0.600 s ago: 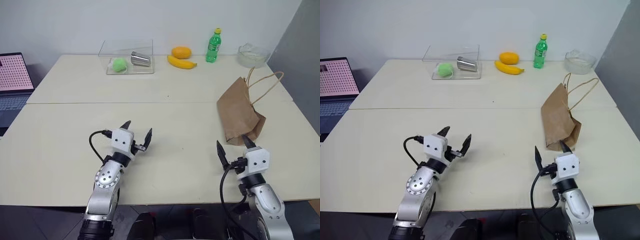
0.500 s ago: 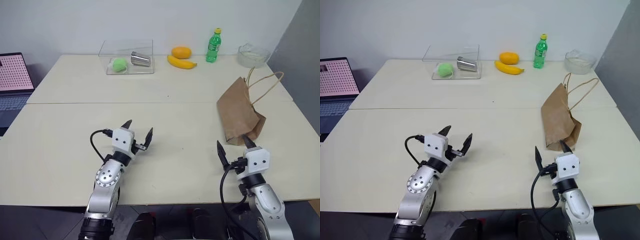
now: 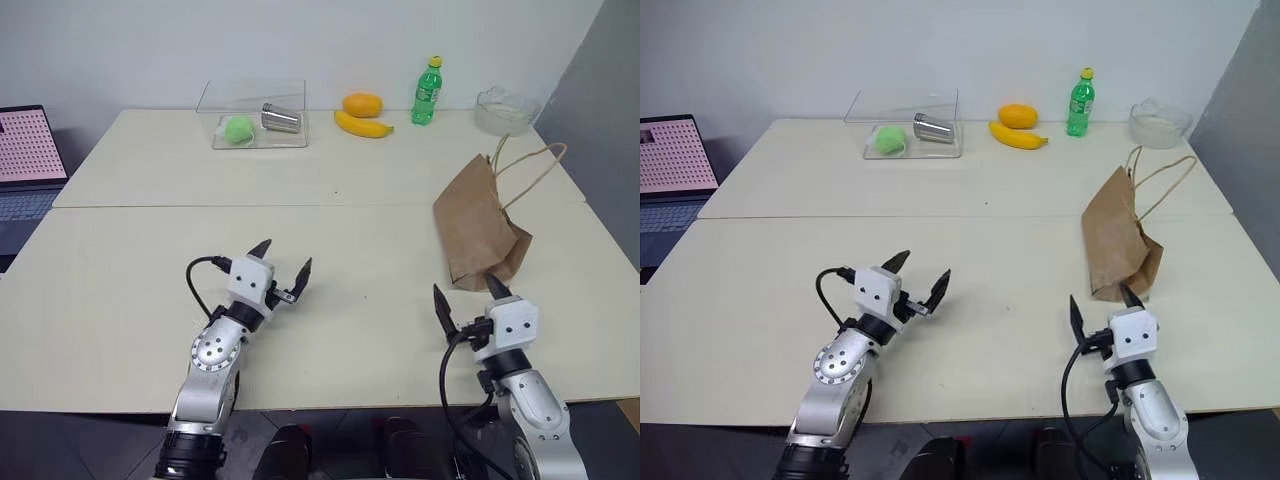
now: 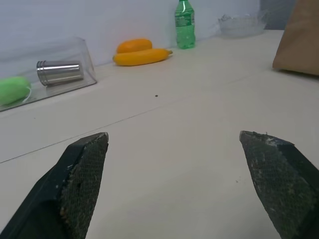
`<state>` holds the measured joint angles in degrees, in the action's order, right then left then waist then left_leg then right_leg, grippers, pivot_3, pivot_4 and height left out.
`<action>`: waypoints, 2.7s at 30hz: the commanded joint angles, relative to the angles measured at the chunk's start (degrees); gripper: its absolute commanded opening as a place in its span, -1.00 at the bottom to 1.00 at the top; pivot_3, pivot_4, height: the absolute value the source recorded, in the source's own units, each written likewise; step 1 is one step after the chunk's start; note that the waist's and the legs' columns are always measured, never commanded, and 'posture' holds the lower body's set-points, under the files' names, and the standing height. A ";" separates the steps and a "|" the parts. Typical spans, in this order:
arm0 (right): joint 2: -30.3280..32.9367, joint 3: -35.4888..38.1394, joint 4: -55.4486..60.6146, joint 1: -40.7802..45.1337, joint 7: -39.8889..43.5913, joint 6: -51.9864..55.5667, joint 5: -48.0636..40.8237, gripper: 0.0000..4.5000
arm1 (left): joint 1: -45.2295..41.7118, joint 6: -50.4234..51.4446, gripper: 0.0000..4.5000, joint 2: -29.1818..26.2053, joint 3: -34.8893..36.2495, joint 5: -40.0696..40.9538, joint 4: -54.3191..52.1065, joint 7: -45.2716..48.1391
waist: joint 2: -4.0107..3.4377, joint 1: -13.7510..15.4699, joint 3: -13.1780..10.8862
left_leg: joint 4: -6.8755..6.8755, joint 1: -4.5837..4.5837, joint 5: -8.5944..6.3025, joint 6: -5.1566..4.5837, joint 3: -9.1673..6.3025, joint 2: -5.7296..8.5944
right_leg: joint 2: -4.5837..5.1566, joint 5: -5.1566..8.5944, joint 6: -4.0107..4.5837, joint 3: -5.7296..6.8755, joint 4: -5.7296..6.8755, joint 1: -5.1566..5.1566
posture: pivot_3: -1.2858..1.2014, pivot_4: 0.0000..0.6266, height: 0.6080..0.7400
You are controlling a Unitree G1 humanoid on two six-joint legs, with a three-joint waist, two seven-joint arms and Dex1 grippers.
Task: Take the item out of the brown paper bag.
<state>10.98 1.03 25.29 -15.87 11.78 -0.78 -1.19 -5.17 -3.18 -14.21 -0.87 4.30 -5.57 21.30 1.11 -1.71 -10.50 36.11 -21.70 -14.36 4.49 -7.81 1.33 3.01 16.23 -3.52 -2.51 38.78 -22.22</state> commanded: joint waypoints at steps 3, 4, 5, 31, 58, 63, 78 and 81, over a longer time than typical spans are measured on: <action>1.83 0.75 9.43 0.08 0.76 2.46 -0.21 1.00 | -2.44 1.73 0.97 -1.89 0.08 4.37 -5.89 4.37 | 0.00 0.01 0.00 | 0.00 -0.01 0.00 0.00 0.01 0.00 | 0.00 0.00 0.00 -0.01 0.00 0.00 | 0.03 -0.52 1.00; 2.33 1.26 11.34 0.45 0.92 3.78 -0.60 1.00 | -3.13 2.51 0.97 -2.13 -0.11 5.61 -6.27 5.58 | 0.00 0.02 0.00 | 0.01 -0.01 0.00 0.00 0.00 0.01 | 0.00 0.00 0.00 -0.01 0.00 0.00 | 0.03 -0.52 1.00; 2.94 2.02 13.51 0.99 1.03 5.45 -1.18 1.00 | -4.05 3.33 0.97 -2.44 -0.48 7.16 -6.61 7.44 | 0.00 0.02 0.00 | 0.02 -0.02 0.00 0.00 0.00 0.01 | 0.00 0.00 -0.01 0.00 0.00 0.00 | 0.03 -0.52 1.00; 23.73 25.99 5.84 46.68 4.37 87.57 -28.62 1.00 | -19.93 12.74 0.97 -3.06 -3.94 20.42 -5.34 25.57 | 0.00 -0.07 -0.01 | 0.02 -0.15 0.00 -0.04 0.01 0.07 | 0.01 -0.01 0.02 0.02 -0.07 -0.03 | 0.03 -0.52 1.00; 30.50 12.97 -20.44 58.67 10.21 75.59 -25.95 -0.07 | -18.23 19.08 0.99 -7.55 -4.46 28.38 -11.10 33.45 | -0.01 -0.29 -0.03 | 0.02 -0.16 0.00 -0.04 0.05 0.03 | 0.00 -0.02 0.01 0.00 -0.05 -0.08 | 0.03 -0.52 1.00; 30.66 12.17 -20.92 58.78 10.66 75.33 -26.14 -0.88 | -19.33 21.86 0.99 -10.32 -4.32 30.26 -12.16 36.15 | 0.00 -0.28 -0.03 | 0.04 -0.18 0.00 -0.04 0.04 0.04 | 0.00 -0.02 0.01 0.01 -0.07 -0.07 | 0.03 -0.52 1.00; 37.23 1.36 -18.04 61.13 21.39 63.29 -23.45 -0.99 | -18.77 23.04 0.99 -10.98 -3.06 30.11 -12.22 35.18 | -0.04 -0.39 -0.09 | 0.02 -0.18 0.00 -0.04 0.06 0.02 | -0.01 -0.01 0.00 0.00 -0.13 -0.08 | 0.03 -0.52 1.00; 39.18 -2.52 -18.38 61.96 25.19 57.37 -20.86 -0.99 | -18.14 23.88 0.99 -10.81 -2.11 30.72 -12.44 33.49 | -0.06 -0.44 -0.13 | 0.01 -0.18 0.00 -0.04 0.05 0.02 | -0.01 -0.01 0.00 0.01 -0.13 -0.10 | 0.03 -0.52 1.00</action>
<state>48.43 -1.22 4.11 43.65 34.39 61.78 -23.64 -23.61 20.26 -24.88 -4.80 33.80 -15.49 55.85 1.04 -2.15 -10.63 36.12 -21.89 -14.36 4.45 -7.76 1.35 3.01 16.22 -3.53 -2.51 38.65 -22.33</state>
